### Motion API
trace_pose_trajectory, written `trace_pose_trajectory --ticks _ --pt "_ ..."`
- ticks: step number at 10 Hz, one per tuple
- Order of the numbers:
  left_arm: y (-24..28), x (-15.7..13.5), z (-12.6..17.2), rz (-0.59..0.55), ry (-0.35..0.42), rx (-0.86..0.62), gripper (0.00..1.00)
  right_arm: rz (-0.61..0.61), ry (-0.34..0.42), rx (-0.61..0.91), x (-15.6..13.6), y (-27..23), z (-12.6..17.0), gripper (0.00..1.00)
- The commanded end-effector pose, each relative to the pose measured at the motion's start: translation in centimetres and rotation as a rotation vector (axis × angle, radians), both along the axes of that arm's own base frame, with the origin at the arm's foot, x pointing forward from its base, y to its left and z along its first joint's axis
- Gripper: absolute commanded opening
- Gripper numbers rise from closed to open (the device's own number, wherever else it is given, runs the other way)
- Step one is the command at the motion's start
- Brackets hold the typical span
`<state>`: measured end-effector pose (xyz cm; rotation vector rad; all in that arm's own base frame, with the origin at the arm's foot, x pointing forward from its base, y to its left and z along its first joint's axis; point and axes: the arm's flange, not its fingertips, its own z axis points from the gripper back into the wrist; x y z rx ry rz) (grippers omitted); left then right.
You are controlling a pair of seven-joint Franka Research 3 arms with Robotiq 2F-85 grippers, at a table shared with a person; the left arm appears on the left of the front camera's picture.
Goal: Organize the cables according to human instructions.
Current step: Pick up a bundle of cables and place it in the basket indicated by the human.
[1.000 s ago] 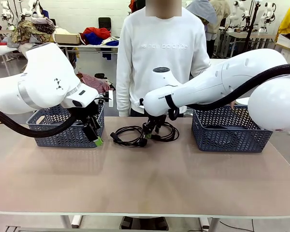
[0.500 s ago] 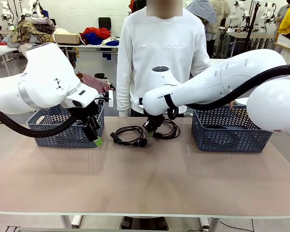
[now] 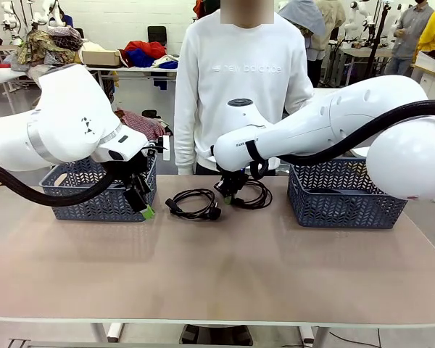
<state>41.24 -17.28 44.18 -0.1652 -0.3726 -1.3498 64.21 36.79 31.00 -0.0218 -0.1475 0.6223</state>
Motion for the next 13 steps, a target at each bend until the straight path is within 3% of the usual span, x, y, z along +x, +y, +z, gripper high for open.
trace_pose_trajectory --ticks 1,4,6,8,11,13 --pt "0.3 0.1 0.1 -0.001 0.001 0.003 1.00 -0.024 -0.057 -0.040 0.3 0.7 2.1 0.00" --pt "0.3 0.1 0.1 -0.001 0.001 0.003 1.00 0.094 -0.019 -0.033 -0.8 0.1 7.0 0.00" --pt "0.3 0.1 0.1 -0.001 0.001 0.003 1.00 0.275 0.064 -0.023 -2.1 -1.3 10.2 0.00" --pt "0.3 0.1 0.1 -0.001 0.001 0.003 1.00 0.460 0.092 -0.037 -4.0 -3.5 14.1 0.00" --pt "0.3 0.1 0.1 -0.001 0.001 0.003 1.00 0.648 0.111 -0.078 -6.1 -8.6 18.2 0.00" --pt "0.3 0.1 0.1 -0.001 0.001 0.003 1.00 0.710 0.126 -0.063 -6.5 -12.7 19.6 0.00"
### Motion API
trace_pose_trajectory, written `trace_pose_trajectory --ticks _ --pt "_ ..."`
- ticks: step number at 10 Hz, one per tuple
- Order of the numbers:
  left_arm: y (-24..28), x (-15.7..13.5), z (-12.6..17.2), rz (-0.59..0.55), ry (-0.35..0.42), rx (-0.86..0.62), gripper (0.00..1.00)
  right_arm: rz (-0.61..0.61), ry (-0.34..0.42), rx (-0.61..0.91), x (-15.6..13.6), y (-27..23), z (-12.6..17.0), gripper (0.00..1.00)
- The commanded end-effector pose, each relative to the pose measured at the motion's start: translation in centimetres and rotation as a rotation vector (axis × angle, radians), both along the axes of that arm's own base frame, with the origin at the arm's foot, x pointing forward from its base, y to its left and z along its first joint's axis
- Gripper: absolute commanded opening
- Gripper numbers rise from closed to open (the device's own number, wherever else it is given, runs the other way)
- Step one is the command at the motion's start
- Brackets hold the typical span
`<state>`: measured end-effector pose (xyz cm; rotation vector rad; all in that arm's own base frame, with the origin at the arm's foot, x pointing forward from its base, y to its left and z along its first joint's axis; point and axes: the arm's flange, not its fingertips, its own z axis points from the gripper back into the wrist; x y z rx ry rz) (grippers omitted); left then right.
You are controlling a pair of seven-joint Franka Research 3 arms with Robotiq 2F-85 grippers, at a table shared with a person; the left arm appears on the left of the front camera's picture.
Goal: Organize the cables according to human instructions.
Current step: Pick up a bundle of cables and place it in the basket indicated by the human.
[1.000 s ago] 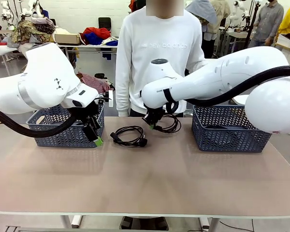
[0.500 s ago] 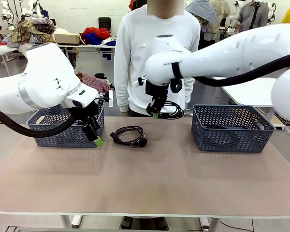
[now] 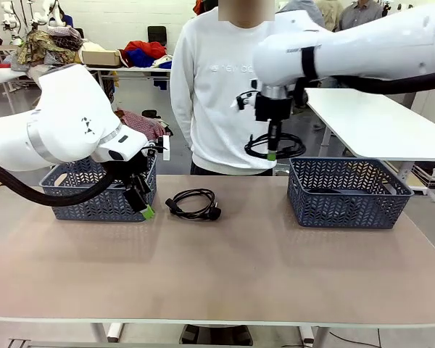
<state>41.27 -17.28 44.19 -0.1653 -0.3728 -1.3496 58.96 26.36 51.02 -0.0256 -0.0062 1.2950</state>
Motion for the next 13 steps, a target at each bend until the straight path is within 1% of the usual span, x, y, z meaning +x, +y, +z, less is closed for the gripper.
trace_pose_trajectory --ticks 1,3,4,5,6,7,11,12,13 --pt "0.3 0.0 0.1 -0.001 0.001 0.003 1.00 0.062 0.037 0.047 -1.4 -4.1 -0.2 0.00" --pt "0.3 0.0 0.1 -0.001 0.001 0.003 1.00 0.078 0.037 0.079 -1.3 -7.5 -0.2 0.00" --pt "0.3 0.0 0.1 -0.001 0.001 0.003 1.00 0.084 0.022 0.090 -1.2 -8.3 -0.4 0.00" --pt "0.3 0.0 0.1 -0.001 0.001 0.003 1.00 0.074 -0.003 0.078 -1.2 -8.6 -0.6 0.00" --pt "0.3 0.0 0.1 -0.001 0.001 0.003 1.00 0.028 -0.068 0.073 -0.9 -7.9 -1.0 0.00" --pt "0.3 0.0 0.1 -0.001 0.001 0.003 1.00 0.054 0.036 0.052 0.0 -8.5 -0.1 0.00" --pt "0.3 0.0 0.1 -0.001 0.001 0.003 1.00 0.054 0.036 0.052 0.0 -8.5 -0.1 0.00" --pt "0.3 0.0 0.1 -0.001 0.001 0.003 1.00 0.051 0.032 0.051 -0.1 -8.5 -0.6 0.11" --pt "0.3 0.0 0.1 -0.001 0.001 0.003 1.00 0.067 0.010 0.053 -0.5 -9.8 -0.5 0.11"
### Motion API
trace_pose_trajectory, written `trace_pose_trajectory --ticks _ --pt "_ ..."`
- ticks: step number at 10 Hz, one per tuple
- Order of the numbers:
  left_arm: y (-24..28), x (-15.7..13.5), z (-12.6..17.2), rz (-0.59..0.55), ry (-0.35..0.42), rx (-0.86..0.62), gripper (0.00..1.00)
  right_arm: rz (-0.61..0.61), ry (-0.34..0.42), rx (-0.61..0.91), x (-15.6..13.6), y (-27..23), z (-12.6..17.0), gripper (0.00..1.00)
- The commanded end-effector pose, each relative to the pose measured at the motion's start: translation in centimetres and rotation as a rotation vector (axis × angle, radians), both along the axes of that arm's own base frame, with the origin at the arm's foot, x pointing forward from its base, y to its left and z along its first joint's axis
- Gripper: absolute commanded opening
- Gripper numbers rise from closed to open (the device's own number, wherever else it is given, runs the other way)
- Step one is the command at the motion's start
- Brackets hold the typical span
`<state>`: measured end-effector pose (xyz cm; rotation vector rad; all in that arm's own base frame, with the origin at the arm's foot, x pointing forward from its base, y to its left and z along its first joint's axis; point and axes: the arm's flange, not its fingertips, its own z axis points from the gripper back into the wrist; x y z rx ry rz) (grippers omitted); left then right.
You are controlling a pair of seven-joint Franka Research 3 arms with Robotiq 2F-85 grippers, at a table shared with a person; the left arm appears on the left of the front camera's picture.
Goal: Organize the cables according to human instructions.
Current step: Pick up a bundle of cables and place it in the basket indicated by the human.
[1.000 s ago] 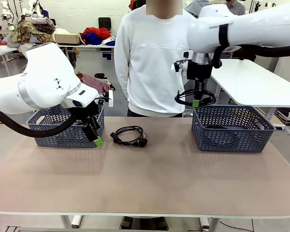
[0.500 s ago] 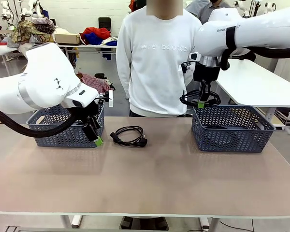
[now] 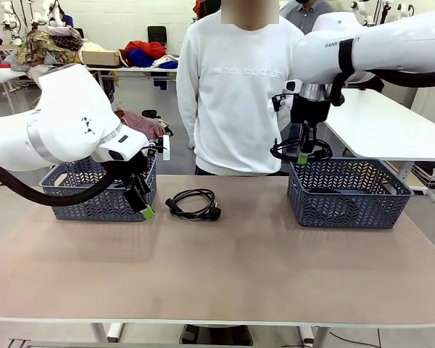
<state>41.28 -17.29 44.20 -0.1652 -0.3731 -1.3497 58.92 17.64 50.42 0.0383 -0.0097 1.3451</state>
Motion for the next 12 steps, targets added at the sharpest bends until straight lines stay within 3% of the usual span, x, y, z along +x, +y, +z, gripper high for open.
trace_pose_trajectory --ticks 1,8,12 --pt "0.3 0.0 0.1 -0.001 0.002 0.003 1.00 0.016 -0.036 0.009 -0.9 -2.6 0.1 0.11" --pt "0.3 0.0 0.1 -0.001 0.002 0.003 1.00 0.095 -0.034 0.109 -3.0 -12.0 -2.9 0.11" --pt "0.3 0.0 0.1 -0.001 0.002 0.003 1.00 0.123 -0.022 0.104 -3.2 -13.5 -5.0 0.11"
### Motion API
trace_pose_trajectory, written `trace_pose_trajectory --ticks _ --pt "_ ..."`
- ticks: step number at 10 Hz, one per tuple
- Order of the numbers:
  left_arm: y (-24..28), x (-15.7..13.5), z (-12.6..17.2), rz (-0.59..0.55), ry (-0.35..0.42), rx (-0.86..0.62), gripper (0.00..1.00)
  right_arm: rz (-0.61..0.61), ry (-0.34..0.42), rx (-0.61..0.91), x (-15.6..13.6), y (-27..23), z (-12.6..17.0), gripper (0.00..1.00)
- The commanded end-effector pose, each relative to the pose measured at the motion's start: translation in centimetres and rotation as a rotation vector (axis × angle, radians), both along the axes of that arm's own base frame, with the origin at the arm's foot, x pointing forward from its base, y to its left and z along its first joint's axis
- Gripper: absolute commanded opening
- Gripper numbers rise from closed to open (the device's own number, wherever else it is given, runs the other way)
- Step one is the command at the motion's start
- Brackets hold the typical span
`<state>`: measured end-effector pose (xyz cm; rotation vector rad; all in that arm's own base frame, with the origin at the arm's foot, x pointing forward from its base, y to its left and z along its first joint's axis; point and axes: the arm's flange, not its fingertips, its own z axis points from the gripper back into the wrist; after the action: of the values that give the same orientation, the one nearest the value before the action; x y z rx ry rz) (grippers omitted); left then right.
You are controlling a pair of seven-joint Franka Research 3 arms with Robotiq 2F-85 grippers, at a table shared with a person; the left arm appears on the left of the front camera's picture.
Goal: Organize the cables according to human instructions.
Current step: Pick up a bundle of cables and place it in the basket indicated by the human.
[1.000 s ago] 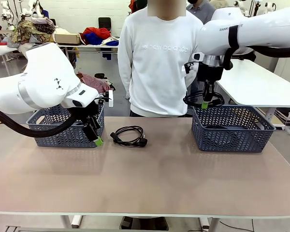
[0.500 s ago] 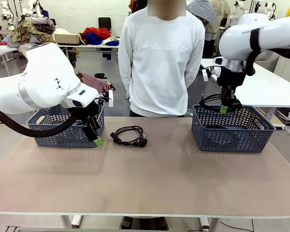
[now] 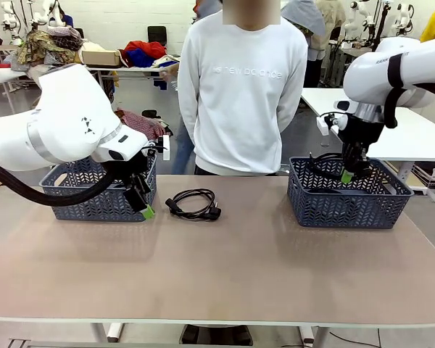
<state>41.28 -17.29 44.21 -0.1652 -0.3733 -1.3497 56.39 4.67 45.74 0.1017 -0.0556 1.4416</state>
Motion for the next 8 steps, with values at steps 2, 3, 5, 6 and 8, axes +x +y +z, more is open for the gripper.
trace_pose_trajectory --ticks 2,3,5,6,8 --pt "0.3 0.0 0.1 -0.001 0.002 0.003 1.00 0.029 -0.040 0.030 -0.2 -0.5 -1.0 0.11" --pt "0.3 0.0 0.1 -0.001 0.002 0.003 1.00 0.025 -0.048 0.023 0.1 -0.4 -1.2 0.11" --pt "0.3 0.0 0.1 -0.001 0.002 0.003 1.00 0.029 -0.042 0.014 0.8 -0.3 -1.5 0.18" --pt "0.3 0.0 0.1 -0.001 0.002 0.003 1.00 0.017 -0.024 0.007 1.0 -0.1 -1.5 0.31" --pt "0.3 0.0 0.1 -0.001 0.002 0.003 1.00 -0.001 -0.020 0.015 1.3 0.1 -0.9 0.50"
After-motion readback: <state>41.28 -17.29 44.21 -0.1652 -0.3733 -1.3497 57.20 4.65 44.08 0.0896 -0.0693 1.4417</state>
